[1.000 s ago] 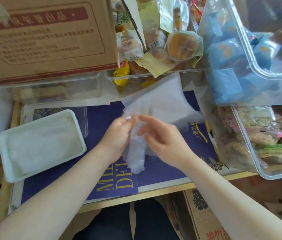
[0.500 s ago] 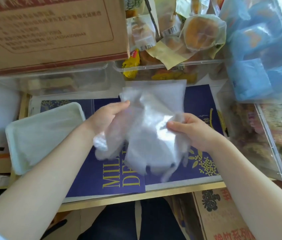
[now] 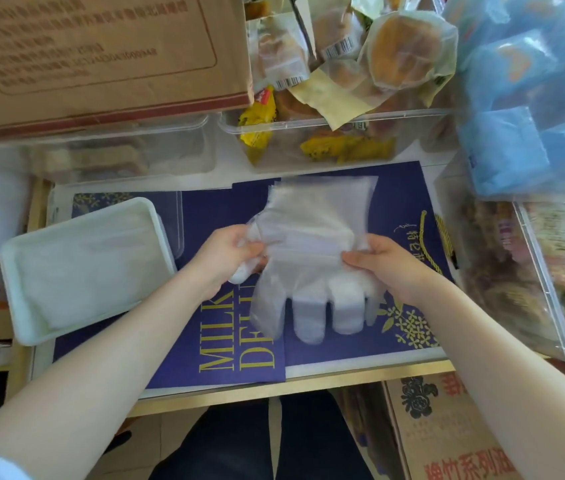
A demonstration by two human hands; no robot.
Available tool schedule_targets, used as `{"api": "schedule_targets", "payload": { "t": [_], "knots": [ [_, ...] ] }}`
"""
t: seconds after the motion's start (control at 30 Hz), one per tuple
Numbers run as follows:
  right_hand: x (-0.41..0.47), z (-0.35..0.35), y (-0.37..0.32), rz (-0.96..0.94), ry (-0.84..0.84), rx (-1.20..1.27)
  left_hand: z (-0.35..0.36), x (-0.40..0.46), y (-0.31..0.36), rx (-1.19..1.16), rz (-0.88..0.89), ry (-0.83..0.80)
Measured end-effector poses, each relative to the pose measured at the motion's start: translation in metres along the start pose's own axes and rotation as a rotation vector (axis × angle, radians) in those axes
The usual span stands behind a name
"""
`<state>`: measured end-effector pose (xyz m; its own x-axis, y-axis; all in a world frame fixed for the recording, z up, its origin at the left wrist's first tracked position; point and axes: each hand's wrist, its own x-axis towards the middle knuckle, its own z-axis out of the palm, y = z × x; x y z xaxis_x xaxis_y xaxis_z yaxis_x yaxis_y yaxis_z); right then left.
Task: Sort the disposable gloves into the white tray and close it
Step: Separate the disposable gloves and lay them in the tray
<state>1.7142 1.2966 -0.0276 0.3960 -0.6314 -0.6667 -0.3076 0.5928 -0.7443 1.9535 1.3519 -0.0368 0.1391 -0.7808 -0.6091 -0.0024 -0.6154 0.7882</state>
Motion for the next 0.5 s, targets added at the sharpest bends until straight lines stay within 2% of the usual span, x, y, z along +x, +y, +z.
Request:
{"api": "schedule_targets", "payload": {
  "t": [0.13, 0.27, 0.33, 0.4, 0.5],
  "knots": [
    [-0.008, -0.002, -0.007, -0.073, -0.012, 0.230, 0.004, -0.008, 0.015, -0.088, 0.223, 0.030],
    [-0.026, -0.011, -0.017, -0.181, -0.121, 0.325, -0.007, -0.021, 0.029, 0.024, 0.464, -0.084],
    [-0.029, -0.021, -0.017, -0.182, -0.211, 0.260, -0.013, -0.027, 0.031, 0.140, 0.512, -0.138],
    [-0.024, -0.030, -0.009, -0.143, -0.227, 0.089, -0.017, -0.027, 0.027, 0.316, 0.510, -0.176],
    [-0.021, -0.025, 0.000, -0.049, -0.109, -0.086, -0.015, -0.022, 0.010, 0.524, 0.389, -0.244]
  ]
}}
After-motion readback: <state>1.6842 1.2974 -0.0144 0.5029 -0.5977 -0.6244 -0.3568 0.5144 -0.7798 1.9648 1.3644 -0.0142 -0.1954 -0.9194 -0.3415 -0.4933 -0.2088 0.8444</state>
